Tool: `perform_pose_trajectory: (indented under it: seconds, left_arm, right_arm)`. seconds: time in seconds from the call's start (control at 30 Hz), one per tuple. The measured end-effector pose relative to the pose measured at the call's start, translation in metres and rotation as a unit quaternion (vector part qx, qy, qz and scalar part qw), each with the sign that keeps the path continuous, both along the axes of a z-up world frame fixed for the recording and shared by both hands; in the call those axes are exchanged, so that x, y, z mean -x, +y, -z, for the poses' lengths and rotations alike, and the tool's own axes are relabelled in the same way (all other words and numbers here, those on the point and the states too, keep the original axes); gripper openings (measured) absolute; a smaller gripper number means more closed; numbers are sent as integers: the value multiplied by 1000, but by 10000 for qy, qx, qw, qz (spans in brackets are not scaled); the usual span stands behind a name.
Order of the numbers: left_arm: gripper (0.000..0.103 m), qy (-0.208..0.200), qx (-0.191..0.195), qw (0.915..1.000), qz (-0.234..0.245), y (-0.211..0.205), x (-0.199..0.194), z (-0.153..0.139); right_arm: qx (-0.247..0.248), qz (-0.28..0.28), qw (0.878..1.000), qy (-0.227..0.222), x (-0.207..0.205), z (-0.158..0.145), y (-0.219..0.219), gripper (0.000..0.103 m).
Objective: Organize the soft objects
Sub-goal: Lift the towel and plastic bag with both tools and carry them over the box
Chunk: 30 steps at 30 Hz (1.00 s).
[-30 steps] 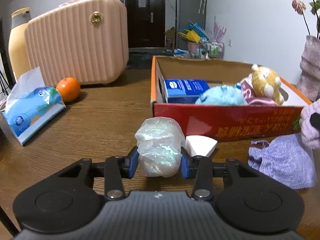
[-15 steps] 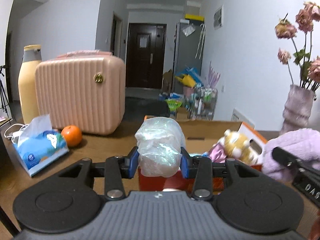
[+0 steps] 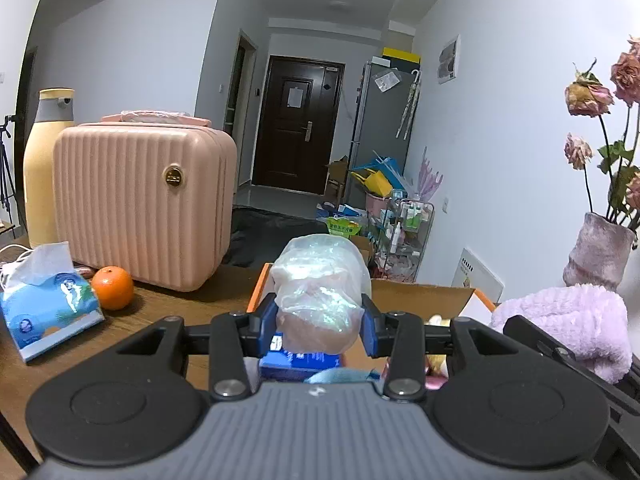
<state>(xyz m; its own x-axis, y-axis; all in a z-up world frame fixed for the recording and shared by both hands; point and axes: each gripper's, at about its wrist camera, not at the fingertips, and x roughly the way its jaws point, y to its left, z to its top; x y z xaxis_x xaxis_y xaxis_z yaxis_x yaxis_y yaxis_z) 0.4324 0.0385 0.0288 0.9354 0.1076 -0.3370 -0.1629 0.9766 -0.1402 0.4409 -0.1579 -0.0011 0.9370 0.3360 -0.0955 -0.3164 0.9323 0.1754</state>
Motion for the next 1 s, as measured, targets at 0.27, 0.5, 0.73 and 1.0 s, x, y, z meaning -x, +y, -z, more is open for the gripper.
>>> perform_pose_trajectory:
  seconds: [0.27, 0.5, 0.73, 1.0]
  left_arm:
    - [42, 42, 114, 9999, -97, -3, -32, 3]
    - [42, 121, 132, 9997, -192, -3, -60, 10]
    - [42, 205, 31, 9995, -246, -3, -85, 18]
    - [42, 256, -177, 9992, -262, -6, -104, 25]
  right_arm:
    - [-82, 234, 9997, 2, -40, 3, -2, 32]
    - [-112, 265, 9996, 79, -73, 3, -2, 32]
    - [-21, 258, 9996, 145, -99, 1, 1, 32]
    - [104, 185, 9994, 267, -117, 2, 6, 32]
